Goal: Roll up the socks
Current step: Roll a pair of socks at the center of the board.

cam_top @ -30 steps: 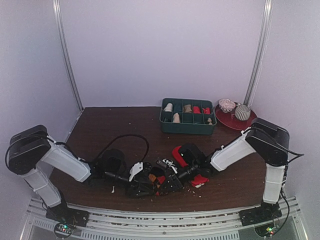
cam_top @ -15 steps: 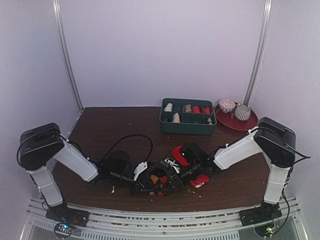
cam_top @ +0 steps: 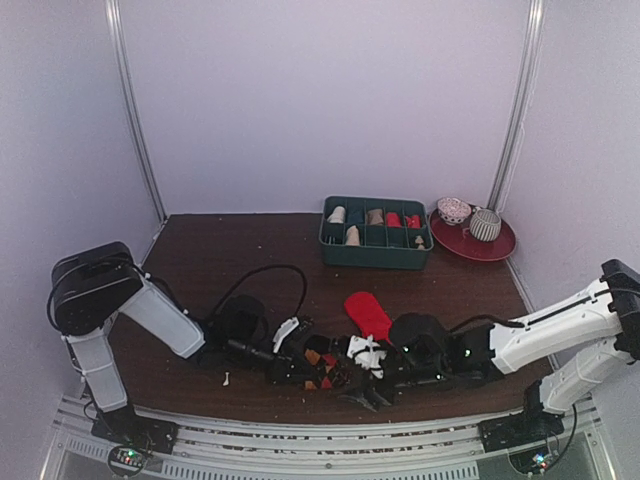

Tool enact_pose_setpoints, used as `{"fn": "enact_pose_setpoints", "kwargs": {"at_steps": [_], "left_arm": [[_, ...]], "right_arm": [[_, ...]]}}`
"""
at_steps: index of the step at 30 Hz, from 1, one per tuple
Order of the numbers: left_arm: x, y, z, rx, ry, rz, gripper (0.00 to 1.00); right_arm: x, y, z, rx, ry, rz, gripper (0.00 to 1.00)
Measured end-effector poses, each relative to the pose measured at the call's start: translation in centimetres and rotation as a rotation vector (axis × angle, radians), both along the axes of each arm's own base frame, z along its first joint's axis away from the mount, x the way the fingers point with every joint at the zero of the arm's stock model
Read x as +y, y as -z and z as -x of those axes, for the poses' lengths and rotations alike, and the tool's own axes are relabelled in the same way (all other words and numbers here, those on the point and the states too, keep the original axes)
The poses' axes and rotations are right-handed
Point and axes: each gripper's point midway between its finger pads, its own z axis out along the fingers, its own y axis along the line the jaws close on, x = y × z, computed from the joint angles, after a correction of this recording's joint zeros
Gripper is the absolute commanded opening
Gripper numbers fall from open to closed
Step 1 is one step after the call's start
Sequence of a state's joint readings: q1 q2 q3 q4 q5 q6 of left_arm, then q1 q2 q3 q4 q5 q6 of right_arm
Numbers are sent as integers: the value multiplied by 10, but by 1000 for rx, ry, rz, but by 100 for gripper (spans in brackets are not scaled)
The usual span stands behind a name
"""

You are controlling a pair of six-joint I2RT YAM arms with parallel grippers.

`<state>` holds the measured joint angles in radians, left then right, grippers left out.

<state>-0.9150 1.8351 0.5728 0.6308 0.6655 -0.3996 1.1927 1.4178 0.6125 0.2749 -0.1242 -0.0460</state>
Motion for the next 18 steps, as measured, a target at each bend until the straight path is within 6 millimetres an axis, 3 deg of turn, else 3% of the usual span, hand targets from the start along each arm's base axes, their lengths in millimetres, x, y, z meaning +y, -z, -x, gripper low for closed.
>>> {"fn": "enact_pose_setpoints", "kwargs": {"at_steps": [3,12,15,18], "left_arm": [[-3,0,-1,17,7,-1,0],[-4,0,-1,41,14,-17,0],[-4,0,-1,42,15,-18,0],[-4,0,-1,43,16,-18,0]], "right_arm": [[2,18,12,-119,-70,76,79],[14,54,-11,-292,-109,232,74],[19,62,-13,-303,-126,250,64],[23,64,-14,-308,-124,246,44]]}}
